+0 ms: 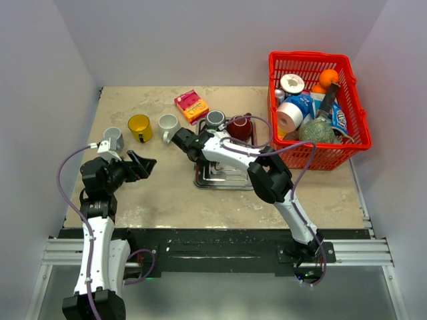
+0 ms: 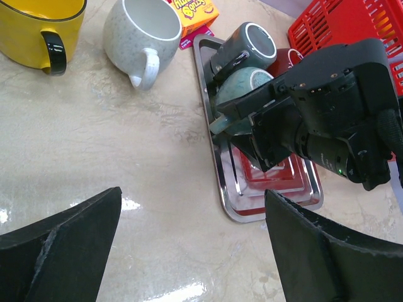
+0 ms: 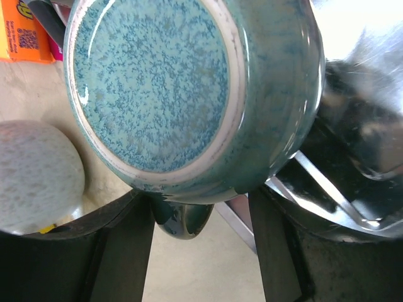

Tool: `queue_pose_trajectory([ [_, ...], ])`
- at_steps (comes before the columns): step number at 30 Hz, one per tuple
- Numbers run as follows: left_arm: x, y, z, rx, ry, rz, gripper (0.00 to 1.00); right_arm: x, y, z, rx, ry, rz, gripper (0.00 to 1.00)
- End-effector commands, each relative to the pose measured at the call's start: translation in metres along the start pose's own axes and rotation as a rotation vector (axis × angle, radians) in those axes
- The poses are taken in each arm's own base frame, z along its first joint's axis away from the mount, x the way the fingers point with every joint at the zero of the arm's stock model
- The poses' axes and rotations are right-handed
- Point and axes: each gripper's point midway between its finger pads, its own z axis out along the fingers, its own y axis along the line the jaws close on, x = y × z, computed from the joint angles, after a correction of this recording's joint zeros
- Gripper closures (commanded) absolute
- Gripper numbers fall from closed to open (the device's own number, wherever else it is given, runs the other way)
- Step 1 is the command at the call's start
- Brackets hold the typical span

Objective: Turn the mug right side up

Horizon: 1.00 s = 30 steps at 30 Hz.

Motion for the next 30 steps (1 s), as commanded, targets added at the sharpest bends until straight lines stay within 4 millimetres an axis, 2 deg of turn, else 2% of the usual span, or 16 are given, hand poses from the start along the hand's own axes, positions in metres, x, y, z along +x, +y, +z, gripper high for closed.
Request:
queue_pose_trajectory([
  [1, -0.013, -0.004, -0.001, 0.009, -0.038, 0.024, 0.01, -0.034, 0.002, -0.019, -0.024, -0.067, 0.001, 0.39],
  [5, -0.013, -0.003, -0.001, 0.004, -0.040, 0.021, 0.01, -0.046, -0.012, -0.024, 0.001, -0.090, -0.045, 0.40],
  [9, -0.014, 0.000, 0.000, -0.001, -0.042, 0.004, 0.01, -0.057, -0.015, -0.031, -0.017, -0.112, -0.169, 0.39],
  [14, -0.010, 0.002, 0.002, -0.002, -0.027, -0.008, 0.01, -0.066, -0.028, -0.027, 0.009, -0.135, -0.256, 0.42],
  [19, -0.010, 0.003, 0.002, -0.004, -0.028, -0.010, 0.01, -0.076, -0.029, -0.030, 0.010, -0.151, -0.317, 0.44],
  [25, -0.009, 0.002, 0.002, 0.000, -0.025, -0.012, 0.01, -0.080, -0.025, -0.029, 0.008, -0.152, -0.371, 0.59],
  [28, -0.009, 0.001, 0.002, 0.004, -0.026, -0.010, 0.01, -0.075, -0.028, -0.023, 0.018, -0.131, -0.394, 0.71],
  [30, -0.010, 0.002, 0.002, 0.002, -0.028, -0.009, 0.01, -0.073, -0.029, -0.021, 0.018, -0.119, -0.407, 0.87],
])
